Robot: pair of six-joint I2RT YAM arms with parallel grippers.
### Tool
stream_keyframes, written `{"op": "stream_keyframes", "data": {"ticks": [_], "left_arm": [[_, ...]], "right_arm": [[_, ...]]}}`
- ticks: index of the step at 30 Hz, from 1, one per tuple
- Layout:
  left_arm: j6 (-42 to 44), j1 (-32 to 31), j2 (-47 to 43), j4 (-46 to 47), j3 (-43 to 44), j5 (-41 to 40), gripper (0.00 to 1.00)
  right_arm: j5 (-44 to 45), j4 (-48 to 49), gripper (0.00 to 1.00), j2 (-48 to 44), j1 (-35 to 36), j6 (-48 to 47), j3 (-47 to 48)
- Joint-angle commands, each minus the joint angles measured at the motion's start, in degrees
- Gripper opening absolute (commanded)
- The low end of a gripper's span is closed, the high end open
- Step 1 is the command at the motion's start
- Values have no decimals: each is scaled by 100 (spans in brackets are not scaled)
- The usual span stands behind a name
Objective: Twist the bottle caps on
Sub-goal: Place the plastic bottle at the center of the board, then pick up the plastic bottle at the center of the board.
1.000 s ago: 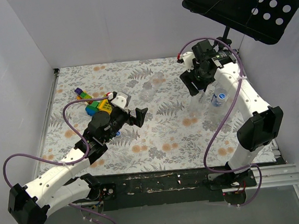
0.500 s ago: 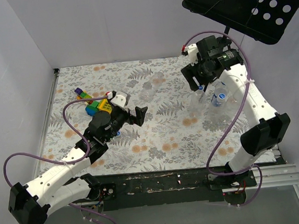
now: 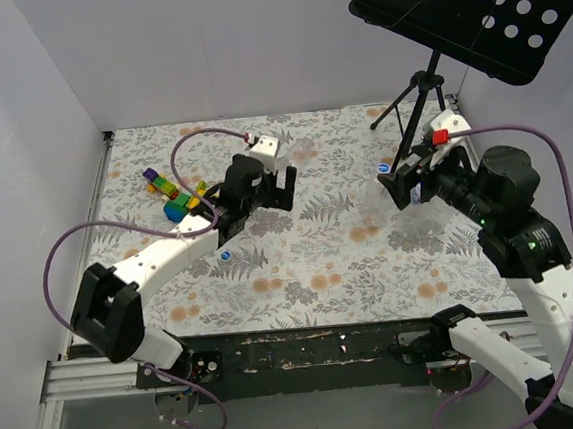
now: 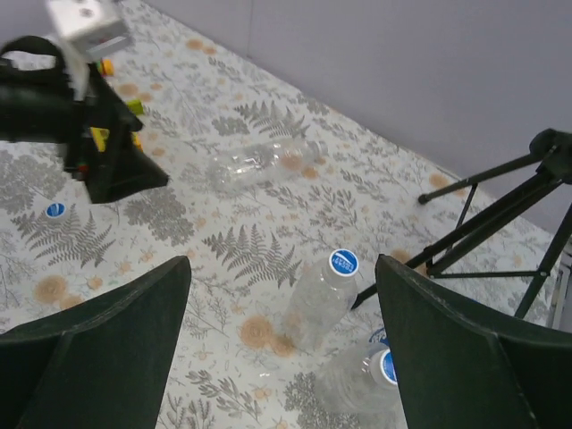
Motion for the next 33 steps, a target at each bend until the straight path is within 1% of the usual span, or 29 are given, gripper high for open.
{"op": "stream_keyframes", "data": {"ticks": [1,3,5,8,10,14,18,20,24,33], "left_arm": [[-170,184,871,-892,1146,-79,98],[-135,281,1442,-1094,1708,-71,98],[-100,395,2032,-1401,2488,70,98],[84,465,2832,-1692,3299,44,98],[278,501,3393,-1798,3773,18,98],[401,685,4273,-2176,4828,70,98],[638,747,4925,-2387,5585,175,98],[691,782,5180,-2484,5849,324,98],[718,843,5505,-2493,6157,465,94],[788,896,5919,-2370,6641,817,77]], "right_arm": [[-371,909,91,-521,-14,152,-765],[-362,1032,91,-829,-14,205,-1161],[-406,1182,91,-1145,-14,275,-1538],[-564,1375,91,-1462,-14,354,-1917],[-590,1411,91,-1638,-6,337,-2059],[-564,1446,91,-1884,-14,293,-2200],[-538,1490,91,-2025,-6,275,-2287],[-529,1508,91,-2087,-6,258,-2323],[-450,1481,91,-2139,12,240,-2367],[-318,1402,91,-2201,56,196,-2411]]}}
